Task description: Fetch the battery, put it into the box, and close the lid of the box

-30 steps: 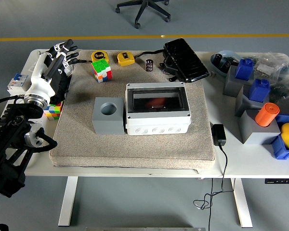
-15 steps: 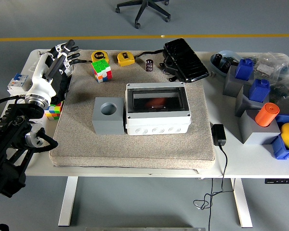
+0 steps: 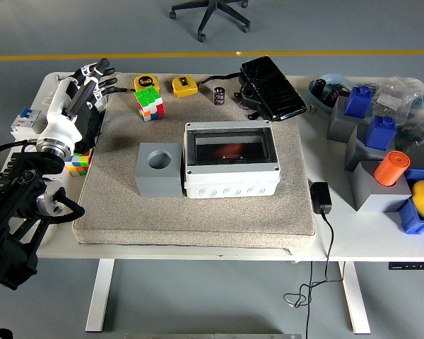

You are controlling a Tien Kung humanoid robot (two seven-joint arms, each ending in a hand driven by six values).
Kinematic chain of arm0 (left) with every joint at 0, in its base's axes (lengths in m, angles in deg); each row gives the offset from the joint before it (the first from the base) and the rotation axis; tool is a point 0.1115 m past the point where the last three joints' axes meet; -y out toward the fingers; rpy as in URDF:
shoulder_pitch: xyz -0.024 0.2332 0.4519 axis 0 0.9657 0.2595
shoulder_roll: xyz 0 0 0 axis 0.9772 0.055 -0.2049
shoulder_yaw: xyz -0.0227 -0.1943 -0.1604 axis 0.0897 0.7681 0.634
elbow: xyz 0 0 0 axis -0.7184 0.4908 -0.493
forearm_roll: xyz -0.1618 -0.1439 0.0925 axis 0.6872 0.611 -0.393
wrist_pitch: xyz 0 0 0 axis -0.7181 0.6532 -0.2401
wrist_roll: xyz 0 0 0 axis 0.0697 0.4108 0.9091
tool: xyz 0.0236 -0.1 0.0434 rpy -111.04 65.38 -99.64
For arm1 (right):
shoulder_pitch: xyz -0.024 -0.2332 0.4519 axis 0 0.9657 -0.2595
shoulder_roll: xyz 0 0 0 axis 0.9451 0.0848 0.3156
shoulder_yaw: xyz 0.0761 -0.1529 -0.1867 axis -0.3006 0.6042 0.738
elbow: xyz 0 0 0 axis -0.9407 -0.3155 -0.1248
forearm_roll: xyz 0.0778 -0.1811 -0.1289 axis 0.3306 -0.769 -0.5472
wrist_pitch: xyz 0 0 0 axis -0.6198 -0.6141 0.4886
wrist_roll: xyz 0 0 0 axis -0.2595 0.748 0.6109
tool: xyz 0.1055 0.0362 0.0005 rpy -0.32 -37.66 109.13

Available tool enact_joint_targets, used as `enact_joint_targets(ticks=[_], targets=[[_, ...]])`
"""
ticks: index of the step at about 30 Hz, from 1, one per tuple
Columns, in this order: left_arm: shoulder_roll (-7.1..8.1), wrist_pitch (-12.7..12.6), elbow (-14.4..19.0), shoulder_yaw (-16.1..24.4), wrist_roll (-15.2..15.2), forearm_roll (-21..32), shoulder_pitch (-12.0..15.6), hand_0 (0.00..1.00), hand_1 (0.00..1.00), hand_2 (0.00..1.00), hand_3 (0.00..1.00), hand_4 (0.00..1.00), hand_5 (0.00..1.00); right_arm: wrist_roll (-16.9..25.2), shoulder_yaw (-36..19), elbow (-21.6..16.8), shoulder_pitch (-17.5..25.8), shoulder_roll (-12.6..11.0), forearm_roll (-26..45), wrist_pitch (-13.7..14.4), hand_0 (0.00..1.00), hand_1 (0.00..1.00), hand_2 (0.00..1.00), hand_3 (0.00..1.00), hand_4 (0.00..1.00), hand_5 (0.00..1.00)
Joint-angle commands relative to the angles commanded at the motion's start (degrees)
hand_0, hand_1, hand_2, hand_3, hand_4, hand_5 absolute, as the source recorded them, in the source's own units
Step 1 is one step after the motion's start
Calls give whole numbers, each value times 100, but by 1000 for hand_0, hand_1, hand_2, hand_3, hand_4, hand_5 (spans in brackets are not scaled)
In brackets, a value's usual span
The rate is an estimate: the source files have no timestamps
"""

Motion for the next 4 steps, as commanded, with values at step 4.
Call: enact_joint_targets(ticks=[4], targets=[[3,-5,1,6,1,4,5,715,688,686,643,928,538,-8,26,5,5,-9,4,-3,617,637,660,580,977,535]])
